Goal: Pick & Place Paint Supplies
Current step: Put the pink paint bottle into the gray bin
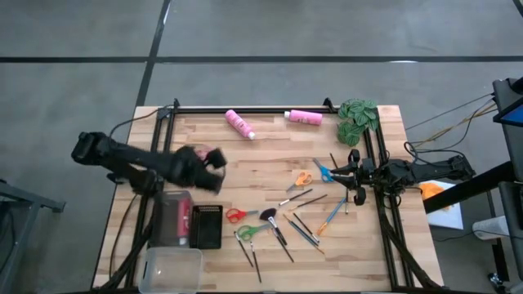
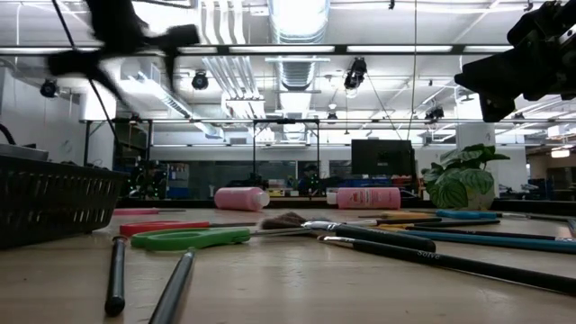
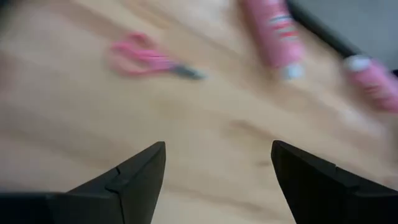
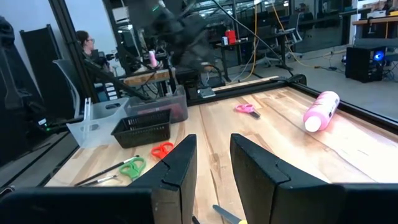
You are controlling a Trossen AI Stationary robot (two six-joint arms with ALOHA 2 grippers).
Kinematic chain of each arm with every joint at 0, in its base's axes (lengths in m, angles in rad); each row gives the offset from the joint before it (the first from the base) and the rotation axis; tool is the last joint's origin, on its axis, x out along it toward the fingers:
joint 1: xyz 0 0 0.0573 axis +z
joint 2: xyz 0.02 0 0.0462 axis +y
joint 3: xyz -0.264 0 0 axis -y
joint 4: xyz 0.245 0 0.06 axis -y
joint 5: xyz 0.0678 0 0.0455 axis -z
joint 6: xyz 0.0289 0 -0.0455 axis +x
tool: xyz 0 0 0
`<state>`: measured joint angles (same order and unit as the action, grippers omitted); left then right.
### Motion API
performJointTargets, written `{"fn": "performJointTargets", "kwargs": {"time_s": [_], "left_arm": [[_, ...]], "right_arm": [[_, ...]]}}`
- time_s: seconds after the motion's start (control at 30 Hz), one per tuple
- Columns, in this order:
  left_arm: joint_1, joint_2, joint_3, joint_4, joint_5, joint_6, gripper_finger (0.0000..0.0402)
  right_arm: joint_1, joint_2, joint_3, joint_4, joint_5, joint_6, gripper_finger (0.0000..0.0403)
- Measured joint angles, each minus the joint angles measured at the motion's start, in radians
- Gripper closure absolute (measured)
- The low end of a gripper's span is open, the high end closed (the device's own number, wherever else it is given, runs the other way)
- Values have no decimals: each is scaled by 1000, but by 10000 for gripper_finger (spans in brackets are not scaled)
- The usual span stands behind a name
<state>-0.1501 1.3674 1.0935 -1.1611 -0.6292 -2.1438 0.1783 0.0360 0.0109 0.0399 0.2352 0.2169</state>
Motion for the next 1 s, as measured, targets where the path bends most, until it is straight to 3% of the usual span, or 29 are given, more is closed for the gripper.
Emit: {"fn": "performJointTargets", "kwargs": {"time_s": [0.27, 0.37, 0.63, 1.0], "left_arm": [[365, 42, -2, 538, 92, 567, 106], [447, 96, -2, 686, 150, 666, 106], [555, 274, 46, 772, 327, 576, 106], [666, 479, 265, 527, 537, 459, 106]], "right_arm": [[0, 0, 0, 0, 0, 0, 308], [0, 0, 0, 0, 0, 0, 308], [0, 0, 0, 0, 0, 0, 308], [0, 0, 0, 0, 0, 0, 308]]}}
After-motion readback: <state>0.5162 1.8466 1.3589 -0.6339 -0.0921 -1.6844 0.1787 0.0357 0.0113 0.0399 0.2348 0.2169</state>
